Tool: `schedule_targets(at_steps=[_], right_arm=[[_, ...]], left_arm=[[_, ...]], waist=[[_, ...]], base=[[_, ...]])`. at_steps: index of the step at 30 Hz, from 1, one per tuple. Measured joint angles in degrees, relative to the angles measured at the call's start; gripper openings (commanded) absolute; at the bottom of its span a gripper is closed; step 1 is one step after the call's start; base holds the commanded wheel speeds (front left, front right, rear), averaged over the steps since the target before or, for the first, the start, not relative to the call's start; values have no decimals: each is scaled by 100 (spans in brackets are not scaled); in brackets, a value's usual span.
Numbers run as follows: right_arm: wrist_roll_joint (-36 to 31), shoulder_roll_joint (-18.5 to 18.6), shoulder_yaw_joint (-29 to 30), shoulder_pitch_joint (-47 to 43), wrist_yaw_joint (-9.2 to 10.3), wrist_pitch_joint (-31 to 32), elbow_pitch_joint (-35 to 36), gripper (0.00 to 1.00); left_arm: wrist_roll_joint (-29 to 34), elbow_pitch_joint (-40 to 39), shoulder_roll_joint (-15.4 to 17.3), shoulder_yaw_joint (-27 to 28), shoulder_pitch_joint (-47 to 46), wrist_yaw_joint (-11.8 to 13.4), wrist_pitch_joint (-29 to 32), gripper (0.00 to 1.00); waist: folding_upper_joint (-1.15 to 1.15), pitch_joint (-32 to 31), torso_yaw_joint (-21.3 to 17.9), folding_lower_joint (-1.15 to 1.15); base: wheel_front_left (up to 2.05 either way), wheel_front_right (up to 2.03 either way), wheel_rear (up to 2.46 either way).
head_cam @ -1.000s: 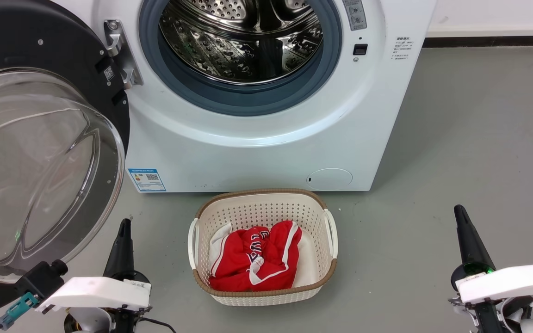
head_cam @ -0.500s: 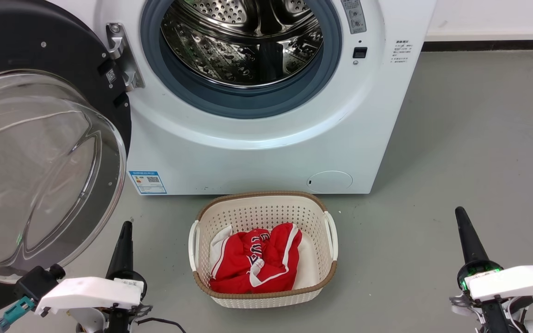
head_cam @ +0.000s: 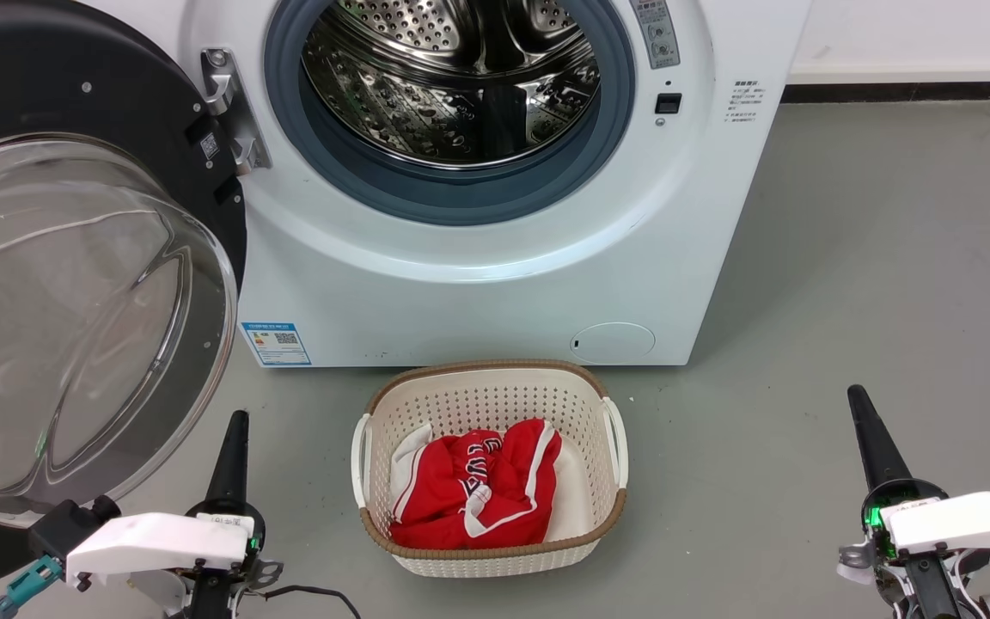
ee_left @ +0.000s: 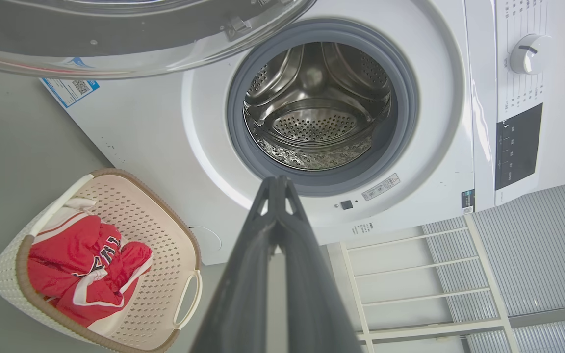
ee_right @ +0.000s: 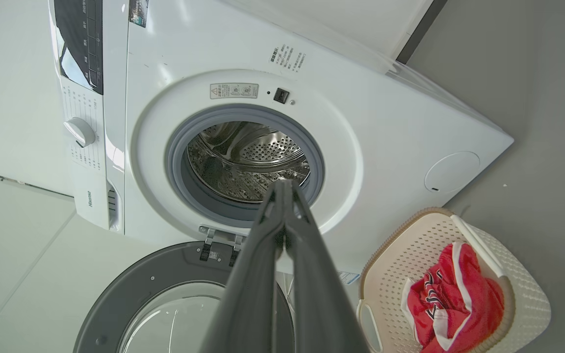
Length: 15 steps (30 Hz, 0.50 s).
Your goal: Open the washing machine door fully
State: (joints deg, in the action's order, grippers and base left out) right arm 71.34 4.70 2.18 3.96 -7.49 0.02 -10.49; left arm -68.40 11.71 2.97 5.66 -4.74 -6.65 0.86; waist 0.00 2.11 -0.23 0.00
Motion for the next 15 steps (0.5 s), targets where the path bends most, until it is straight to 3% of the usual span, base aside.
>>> schedule_targets(at_steps=[15], right_arm=[[833,-1,69,73,0,160,-118,0]], left_arm=[[-871,86,-2,26,-30,-38,207,0]], waist=[[0,-62,7,0]], base=[[0,0,0]])
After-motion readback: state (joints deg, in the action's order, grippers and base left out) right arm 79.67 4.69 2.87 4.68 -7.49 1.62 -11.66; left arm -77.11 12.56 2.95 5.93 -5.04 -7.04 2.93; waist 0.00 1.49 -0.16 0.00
